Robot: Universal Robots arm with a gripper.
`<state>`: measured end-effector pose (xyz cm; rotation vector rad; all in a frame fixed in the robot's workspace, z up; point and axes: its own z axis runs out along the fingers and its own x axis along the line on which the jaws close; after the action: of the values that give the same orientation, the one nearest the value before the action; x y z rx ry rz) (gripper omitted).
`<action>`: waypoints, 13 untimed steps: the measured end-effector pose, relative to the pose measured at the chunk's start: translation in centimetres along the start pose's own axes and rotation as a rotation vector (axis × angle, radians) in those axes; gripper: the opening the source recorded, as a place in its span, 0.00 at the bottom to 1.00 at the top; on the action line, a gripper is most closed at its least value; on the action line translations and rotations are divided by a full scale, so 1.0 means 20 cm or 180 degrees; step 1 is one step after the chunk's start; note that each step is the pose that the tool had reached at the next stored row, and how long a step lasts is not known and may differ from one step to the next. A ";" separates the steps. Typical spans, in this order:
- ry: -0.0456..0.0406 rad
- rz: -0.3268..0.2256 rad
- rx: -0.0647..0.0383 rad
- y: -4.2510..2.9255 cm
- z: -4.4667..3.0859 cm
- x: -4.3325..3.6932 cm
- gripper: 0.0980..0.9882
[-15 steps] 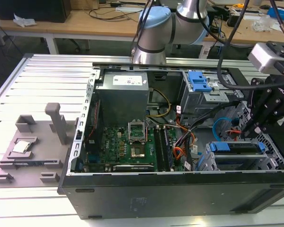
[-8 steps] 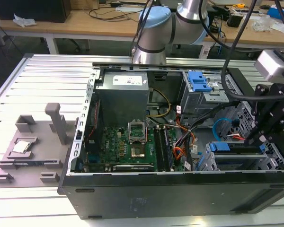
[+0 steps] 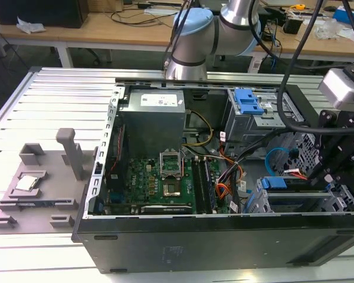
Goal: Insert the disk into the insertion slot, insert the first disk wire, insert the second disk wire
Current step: 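Insert the first disk wire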
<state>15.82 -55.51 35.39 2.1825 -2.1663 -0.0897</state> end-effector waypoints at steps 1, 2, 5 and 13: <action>0.0000 0.0000 0.0000 0.000 0.004 0.000 0.10; 0.0000 0.0000 0.0000 -0.001 0.007 0.000 0.10; -0.0004 0.0000 0.0000 -0.001 0.017 0.000 0.10; -0.0067 -0.0006 0.0000 -0.024 0.044 -0.065 0.10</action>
<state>16.21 -54.21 34.47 2.1934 -2.1752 -0.1132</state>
